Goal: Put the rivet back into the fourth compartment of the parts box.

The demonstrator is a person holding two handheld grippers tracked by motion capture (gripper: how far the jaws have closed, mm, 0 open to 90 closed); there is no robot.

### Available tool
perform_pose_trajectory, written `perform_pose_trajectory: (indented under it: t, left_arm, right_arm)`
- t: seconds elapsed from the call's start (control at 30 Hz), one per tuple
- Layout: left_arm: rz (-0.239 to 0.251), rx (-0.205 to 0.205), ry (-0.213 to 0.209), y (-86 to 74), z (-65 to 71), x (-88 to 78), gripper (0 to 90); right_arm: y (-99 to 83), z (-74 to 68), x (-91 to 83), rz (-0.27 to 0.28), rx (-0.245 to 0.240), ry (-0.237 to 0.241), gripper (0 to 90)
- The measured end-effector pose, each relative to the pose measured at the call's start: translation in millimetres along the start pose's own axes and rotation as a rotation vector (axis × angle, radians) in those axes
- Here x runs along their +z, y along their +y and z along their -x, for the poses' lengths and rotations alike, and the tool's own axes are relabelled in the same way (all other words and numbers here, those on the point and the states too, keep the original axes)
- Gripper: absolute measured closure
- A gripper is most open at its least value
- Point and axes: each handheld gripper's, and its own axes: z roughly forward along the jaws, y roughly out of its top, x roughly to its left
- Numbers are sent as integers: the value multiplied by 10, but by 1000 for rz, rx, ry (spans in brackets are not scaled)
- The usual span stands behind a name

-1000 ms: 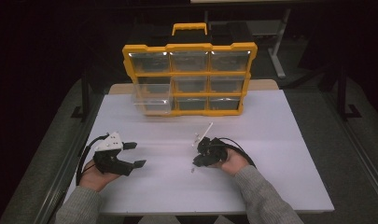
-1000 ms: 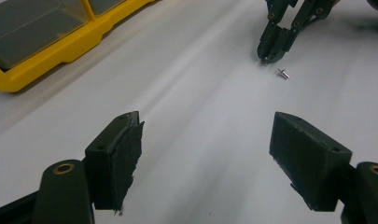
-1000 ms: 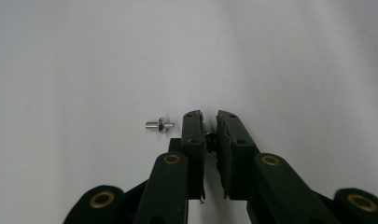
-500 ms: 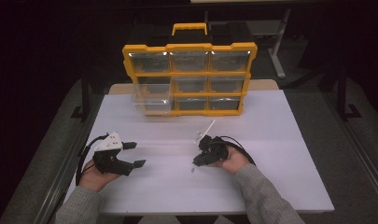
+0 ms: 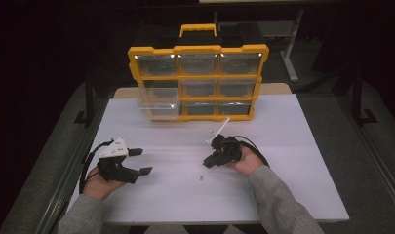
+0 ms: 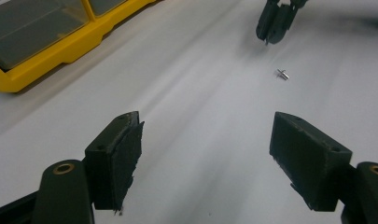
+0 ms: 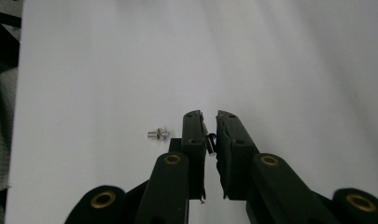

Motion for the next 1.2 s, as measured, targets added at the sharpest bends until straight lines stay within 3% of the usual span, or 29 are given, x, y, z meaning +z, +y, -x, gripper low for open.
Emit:
perform_pose_trajectory:
  t: [0.77, 1.2]
  left_arm:
    - [9, -2, 1, -4, -12, -18, 244]
    - [10, -10, 1, -5, -8, -13, 237]
  right_arm:
    - [439, 244, -395, 33, -3, -24, 805]
    - [714, 308, -744, 59, -23, -61, 805]
